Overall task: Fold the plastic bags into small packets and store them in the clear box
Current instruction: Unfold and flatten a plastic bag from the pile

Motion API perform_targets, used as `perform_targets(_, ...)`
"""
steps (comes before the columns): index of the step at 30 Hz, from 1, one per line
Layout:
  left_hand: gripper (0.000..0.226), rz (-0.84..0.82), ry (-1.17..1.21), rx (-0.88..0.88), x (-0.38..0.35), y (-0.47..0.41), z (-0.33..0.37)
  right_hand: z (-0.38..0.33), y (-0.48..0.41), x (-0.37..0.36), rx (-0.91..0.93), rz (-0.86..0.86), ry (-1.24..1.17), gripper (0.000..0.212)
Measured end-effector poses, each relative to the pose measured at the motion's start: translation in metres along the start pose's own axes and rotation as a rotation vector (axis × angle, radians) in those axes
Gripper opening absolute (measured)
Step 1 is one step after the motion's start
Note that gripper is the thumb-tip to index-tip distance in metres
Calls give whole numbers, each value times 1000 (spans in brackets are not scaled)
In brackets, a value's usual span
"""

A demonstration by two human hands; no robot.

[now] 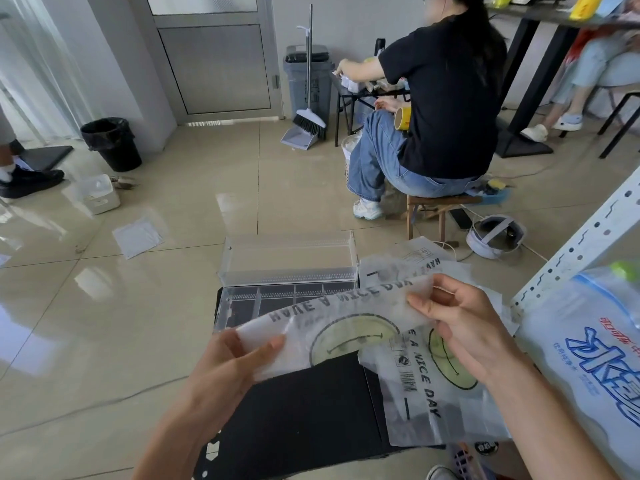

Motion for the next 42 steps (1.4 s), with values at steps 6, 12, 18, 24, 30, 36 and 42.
perform_targets(6, 30, -45, -180, -4, 17, -1, 6, -8, -1, 14, 52, 113, 118, 43)
perform_targets(12, 100, -121, -306, 37, 44, 1, 13, -4, 0, 8, -24, -56, 255, 38)
perform_targets(18, 84, -292, -361, 215, 6, 9, -11, -5, -1, -5, 18, -84, 309, 37)
perform_targets(24, 87, -134, -246, 352, 24, 12, -27, -16, -1, 6, 60, -61, 190, 45)
perform_targets(30, 69, -60, -307, 218, 44, 9, -7, -24, -2, 22, 116, -3, 98, 58)
perform_targets(36, 38, -119, -245, 87, 17, 5, 1, -22, -6, 26, 131, -2, 114, 77)
perform_targets(42, 22, -42, -217, 69, 14, 5, 1, -21, -6, 23, 158, 28, 196, 78)
Point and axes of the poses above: each hand's wrist, its own y-axis away from the middle knuckle, its own x-axis out of the back of the hand, z = x × y, the point moved 10 cm from there along -y, towards the middle knuckle, and after that the axes turned 13 degrees about -x, right-handed, at the moved point
